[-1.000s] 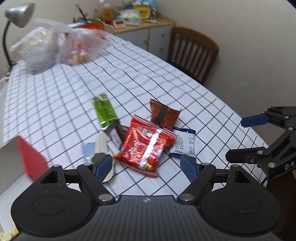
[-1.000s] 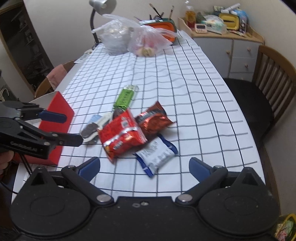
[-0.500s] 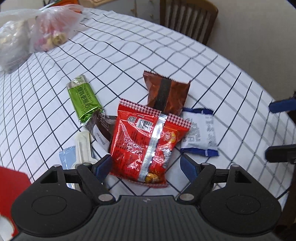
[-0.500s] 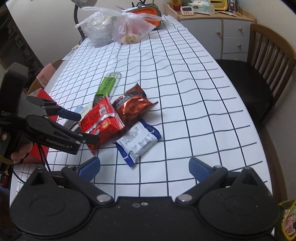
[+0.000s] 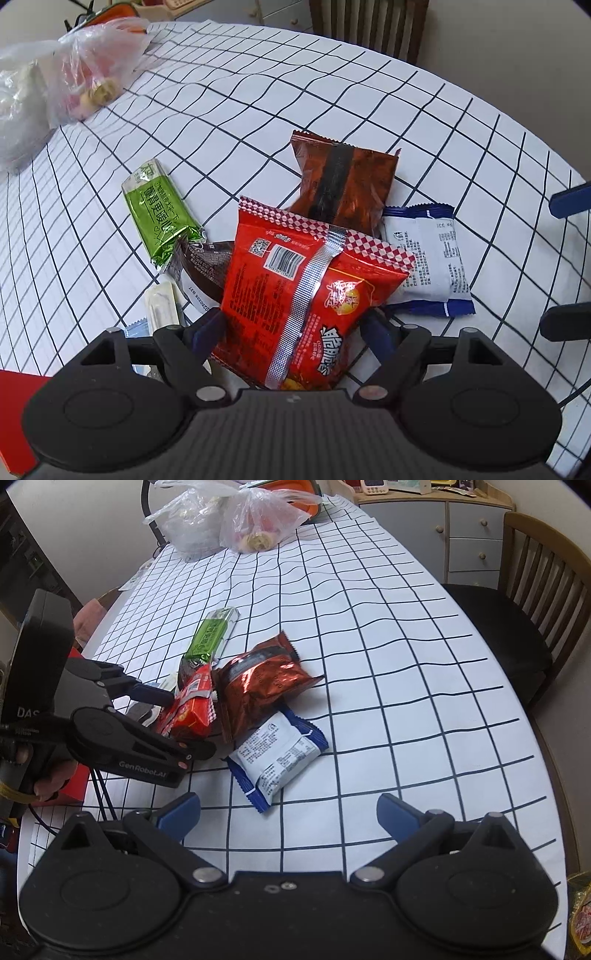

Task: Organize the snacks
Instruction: 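Grasp the red chip bag with the left gripper while the right grasps the white-blue cake packet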

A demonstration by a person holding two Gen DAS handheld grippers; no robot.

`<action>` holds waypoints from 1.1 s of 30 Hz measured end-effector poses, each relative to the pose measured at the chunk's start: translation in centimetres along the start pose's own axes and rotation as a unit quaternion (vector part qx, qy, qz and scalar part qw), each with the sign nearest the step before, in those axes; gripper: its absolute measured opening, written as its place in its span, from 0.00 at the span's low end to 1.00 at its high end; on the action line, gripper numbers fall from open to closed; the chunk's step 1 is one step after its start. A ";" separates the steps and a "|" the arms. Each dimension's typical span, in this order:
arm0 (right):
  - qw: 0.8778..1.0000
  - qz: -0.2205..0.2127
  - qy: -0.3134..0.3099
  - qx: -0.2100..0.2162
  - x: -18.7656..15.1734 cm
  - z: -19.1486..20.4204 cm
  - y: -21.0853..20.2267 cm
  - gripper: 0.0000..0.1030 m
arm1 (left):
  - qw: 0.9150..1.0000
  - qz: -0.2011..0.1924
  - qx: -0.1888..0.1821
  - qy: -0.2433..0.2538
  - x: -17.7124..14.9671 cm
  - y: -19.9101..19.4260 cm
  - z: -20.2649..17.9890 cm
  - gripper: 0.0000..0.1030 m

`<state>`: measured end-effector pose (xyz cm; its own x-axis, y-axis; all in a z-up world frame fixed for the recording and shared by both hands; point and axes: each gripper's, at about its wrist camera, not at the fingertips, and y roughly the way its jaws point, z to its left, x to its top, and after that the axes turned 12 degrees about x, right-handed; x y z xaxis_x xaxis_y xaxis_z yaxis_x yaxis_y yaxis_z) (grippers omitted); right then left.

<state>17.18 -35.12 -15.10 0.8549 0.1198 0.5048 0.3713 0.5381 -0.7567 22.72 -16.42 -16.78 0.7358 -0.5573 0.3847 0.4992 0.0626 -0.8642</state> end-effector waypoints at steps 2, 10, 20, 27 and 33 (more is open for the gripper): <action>1.000 0.002 0.002 -0.001 0.0 -0.1 0.2 0.99 | 1.000 -0.005 0.004 -0.001 -0.2 0.0 0.1 0.78; 1.000 0.007 0.003 -0.012 0.5 -0.2 1.5 0.99 | 0.999 -0.007 0.001 -0.045 -0.7 -0.2 1.2 0.64; 0.998 0.007 0.024 -0.051 2.7 1.0 5.4 0.94 | 0.993 -0.019 -0.012 -0.114 -1.6 -1.2 2.7 0.43; 0.996 0.015 0.019 -0.090 3.5 2.2 8.1 0.91 | 0.987 -0.018 -0.006 -0.159 -2.5 -1.7 3.9 0.38; 0.993 0.025 0.013 -0.116 3.2 2.2 9.0 0.84 | 0.982 -0.022 -0.012 -0.188 -3.2 -2.0 5.2 0.36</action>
<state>22.48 -28.05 -19.42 0.8825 0.1189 0.4551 0.3986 0.3249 -0.8577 21.78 -10.46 -14.55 0.8332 -0.2137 0.5100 0.5262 0.0230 -0.8500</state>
